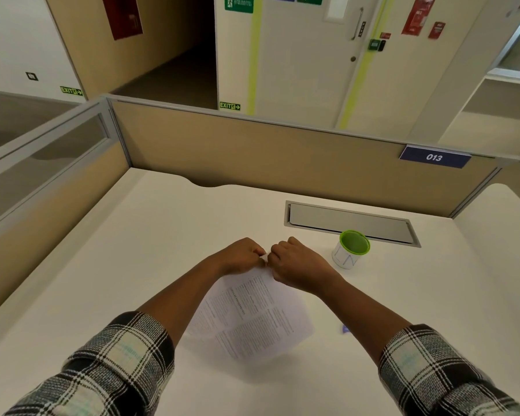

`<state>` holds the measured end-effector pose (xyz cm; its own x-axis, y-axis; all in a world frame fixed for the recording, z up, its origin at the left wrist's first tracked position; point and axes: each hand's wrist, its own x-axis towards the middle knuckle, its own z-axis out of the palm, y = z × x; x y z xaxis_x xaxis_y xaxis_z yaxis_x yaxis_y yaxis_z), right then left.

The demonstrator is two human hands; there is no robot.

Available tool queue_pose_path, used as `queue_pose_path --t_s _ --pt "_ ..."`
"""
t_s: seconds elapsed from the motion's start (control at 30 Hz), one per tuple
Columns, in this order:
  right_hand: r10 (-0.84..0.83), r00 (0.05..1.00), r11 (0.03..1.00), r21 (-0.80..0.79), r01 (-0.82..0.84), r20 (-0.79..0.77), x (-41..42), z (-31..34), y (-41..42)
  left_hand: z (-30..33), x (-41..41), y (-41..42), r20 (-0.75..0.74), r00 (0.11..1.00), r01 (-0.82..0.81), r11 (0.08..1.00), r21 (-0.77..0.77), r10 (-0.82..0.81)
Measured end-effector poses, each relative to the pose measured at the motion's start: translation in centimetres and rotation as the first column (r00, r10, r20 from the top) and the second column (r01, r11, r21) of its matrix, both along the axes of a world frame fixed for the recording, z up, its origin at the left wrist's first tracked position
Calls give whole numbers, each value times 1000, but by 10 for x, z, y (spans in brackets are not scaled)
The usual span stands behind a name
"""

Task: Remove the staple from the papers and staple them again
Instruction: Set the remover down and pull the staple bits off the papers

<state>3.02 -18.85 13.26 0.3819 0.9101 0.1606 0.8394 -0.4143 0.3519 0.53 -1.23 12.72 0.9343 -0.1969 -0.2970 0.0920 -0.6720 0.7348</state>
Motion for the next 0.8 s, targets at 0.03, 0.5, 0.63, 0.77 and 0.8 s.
queue_pose_path --t_s 0.03,0.5,0.63,0.77,0.8 --pt "6 1000 1000 -10 -6 5 0 0 0 -1 -1 0 -9 1000 0 1000 -11 0" --pt "-267 737 769 324 551 -621 0 -14 -12 -7 -7 4 -52 993 -115 973 -202 107" --pt "-152 426 614 253 747 -892 0 -15 -14 -13 -9 5 -74 982 -187 955 -231 174" --pt "-152 429 585 269 765 -890 0 -16 -13 -17 -10 3 -93 965 -262 919 -295 246" --pt "-147 430 573 277 771 -891 0 -16 -13 -17 -11 2 -93 959 -285 908 -307 269"
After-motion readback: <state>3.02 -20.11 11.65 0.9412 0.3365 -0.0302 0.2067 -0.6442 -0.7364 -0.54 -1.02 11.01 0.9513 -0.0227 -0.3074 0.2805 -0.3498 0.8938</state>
